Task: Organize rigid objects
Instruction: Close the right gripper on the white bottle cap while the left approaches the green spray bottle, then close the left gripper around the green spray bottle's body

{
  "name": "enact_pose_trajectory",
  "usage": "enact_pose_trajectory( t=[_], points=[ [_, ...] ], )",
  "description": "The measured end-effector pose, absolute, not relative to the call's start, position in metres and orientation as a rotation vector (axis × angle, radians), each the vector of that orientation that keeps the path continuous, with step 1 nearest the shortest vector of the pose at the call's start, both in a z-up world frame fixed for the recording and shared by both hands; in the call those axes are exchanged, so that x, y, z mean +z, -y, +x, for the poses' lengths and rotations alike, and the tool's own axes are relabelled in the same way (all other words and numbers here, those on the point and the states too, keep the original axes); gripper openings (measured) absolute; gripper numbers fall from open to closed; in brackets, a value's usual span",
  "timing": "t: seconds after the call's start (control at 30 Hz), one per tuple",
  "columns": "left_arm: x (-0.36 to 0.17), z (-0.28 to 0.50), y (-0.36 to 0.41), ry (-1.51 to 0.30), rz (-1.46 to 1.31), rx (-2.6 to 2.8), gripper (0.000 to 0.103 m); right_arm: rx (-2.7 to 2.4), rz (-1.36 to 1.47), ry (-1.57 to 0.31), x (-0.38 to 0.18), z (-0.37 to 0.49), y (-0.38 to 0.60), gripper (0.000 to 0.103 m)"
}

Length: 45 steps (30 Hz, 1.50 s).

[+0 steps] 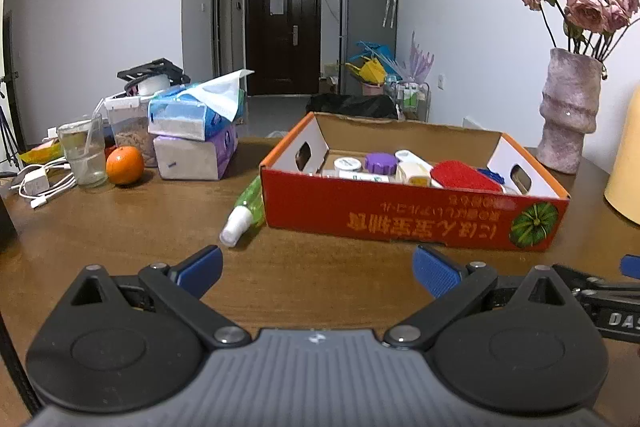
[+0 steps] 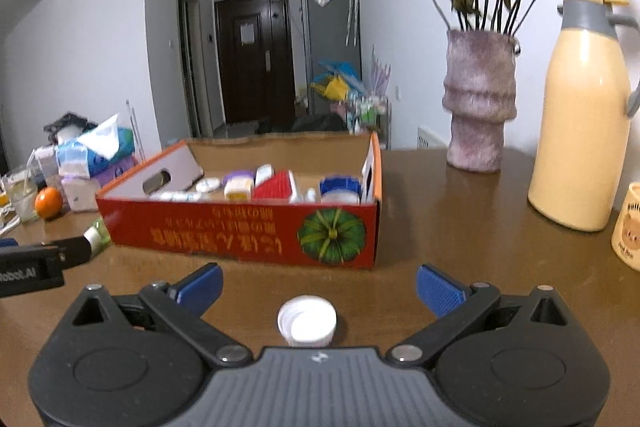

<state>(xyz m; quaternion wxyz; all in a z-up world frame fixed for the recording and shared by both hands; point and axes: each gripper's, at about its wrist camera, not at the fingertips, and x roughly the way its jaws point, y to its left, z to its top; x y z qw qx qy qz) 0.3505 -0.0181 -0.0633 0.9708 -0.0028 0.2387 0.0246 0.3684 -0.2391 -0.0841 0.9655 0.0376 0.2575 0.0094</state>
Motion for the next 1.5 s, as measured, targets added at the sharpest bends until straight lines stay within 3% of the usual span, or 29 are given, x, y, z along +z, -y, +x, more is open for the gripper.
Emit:
enact_pose_trajectory(
  t=[0.2,0.4,0.57,0.7,1.5],
  points=[
    [-0.067,0.343,0.014,-0.502,-0.011,0.050,0.103,0.004,0.036,-0.610,-0.101,0.376,0.235,0.092],
    [-0.071,0.345,0.013,-0.519,-0.013,0.046,0.103,0.002,0.022,-0.669,-0.114,0.390,0.230,0.075],
    [-0.072,0.347,0.010,-0.529,-0.025,0.045,0.103,0.002,0.038,-0.685,-0.117,0.402,0.229,0.070],
    [-0.072,0.349,0.008,-0.537,-0.033,0.046,0.103,0.017,0.020,-0.686,-0.118,0.405,0.224,0.039],
    [-0.077,0.426,-0.058,-0.562,-0.017,0.152,0.103,-0.181,0.145,-0.576,-0.105,0.402,0.271,0.039]
  ],
)
